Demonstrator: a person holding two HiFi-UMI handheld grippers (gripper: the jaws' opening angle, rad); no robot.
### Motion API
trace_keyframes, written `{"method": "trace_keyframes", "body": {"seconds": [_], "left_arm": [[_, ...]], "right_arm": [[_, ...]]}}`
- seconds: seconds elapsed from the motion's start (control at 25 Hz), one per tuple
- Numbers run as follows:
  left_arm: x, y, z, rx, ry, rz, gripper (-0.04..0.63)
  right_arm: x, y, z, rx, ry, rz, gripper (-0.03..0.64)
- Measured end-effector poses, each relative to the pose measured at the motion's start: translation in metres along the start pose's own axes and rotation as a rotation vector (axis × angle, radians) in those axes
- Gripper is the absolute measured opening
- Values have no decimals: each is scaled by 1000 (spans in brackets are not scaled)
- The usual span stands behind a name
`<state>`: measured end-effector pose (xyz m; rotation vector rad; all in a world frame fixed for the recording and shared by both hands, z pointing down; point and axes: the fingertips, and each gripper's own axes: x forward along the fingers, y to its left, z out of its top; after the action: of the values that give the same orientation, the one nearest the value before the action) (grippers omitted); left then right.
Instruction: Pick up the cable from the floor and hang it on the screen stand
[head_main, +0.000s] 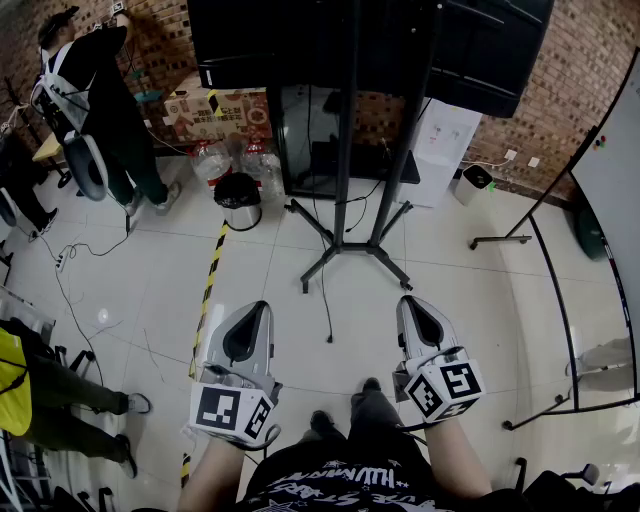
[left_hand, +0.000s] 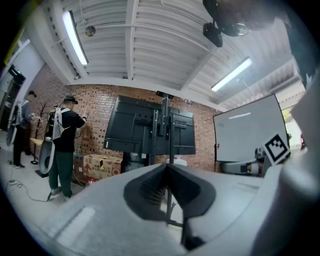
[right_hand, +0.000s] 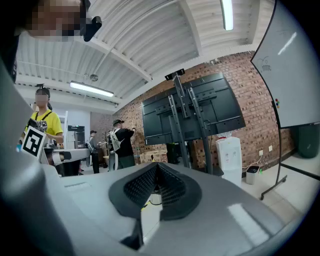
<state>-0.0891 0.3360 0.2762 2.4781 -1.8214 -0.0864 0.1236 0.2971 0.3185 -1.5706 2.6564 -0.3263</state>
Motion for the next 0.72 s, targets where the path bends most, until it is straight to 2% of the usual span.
{"method": "trace_keyframes", "body": {"seconds": [0.16, 0.36, 0.52, 0.72], "left_arm": [[16, 5, -5, 30, 8, 8, 5], [52, 27, -11, 49, 31, 62, 5], [101, 39, -15, 52, 35, 110, 5], [178, 53, -11, 66, 45, 140, 5]], "right_arm": [[26, -10, -6, 2, -2, 22, 8], [80, -36, -5, 22, -12, 56, 8], [135, -72, -9, 47, 8, 93, 8], [206, -117, 6, 28, 28, 127, 8]]}}
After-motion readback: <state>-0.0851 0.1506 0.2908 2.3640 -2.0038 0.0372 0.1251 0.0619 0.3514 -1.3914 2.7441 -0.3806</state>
